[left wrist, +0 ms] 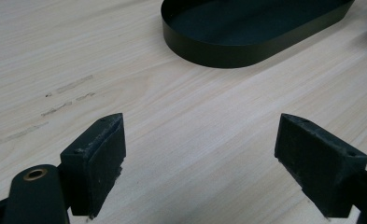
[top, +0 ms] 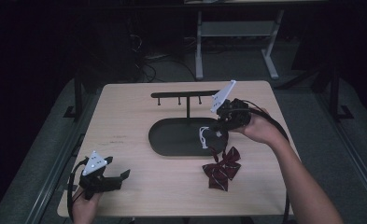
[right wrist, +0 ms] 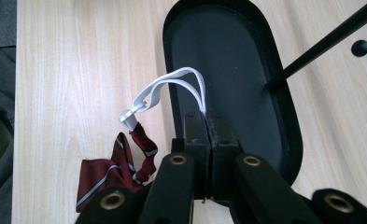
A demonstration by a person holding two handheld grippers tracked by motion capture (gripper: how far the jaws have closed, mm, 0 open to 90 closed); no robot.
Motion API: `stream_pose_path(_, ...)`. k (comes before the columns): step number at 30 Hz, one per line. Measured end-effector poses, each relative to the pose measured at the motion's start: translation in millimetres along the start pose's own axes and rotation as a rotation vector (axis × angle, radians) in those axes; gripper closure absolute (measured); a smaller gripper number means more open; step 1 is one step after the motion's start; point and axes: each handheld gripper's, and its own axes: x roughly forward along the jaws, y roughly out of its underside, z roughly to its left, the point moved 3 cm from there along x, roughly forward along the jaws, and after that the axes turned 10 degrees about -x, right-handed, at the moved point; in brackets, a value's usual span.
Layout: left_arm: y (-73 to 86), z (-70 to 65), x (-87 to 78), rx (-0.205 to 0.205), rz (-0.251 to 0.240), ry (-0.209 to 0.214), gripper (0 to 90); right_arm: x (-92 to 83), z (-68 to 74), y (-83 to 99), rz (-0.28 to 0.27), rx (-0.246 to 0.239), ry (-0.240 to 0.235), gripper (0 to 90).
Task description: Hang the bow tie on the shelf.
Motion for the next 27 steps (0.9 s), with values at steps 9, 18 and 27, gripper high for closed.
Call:
stream_pose_path(9,0.1,0.2,-0.1,-0.011,-0.006,0.000,16.1,-0.1,-8.5,-9.6,0.002,-0.009,-0.002,88.3)
stream_pose_path(18,0.2,1.2,-0.6,-0.011,-0.007,-0.002,16.1,-0.8,-17.1,-15.0,0.015,-0.012,0.001,88.3)
stream_pose_path(27,0.2,1.3,-1.1,-0.013,-0.008,-0.002,16.1,-4.2,-22.4,-24.6,0.014,-0.020,0.008,88.3)
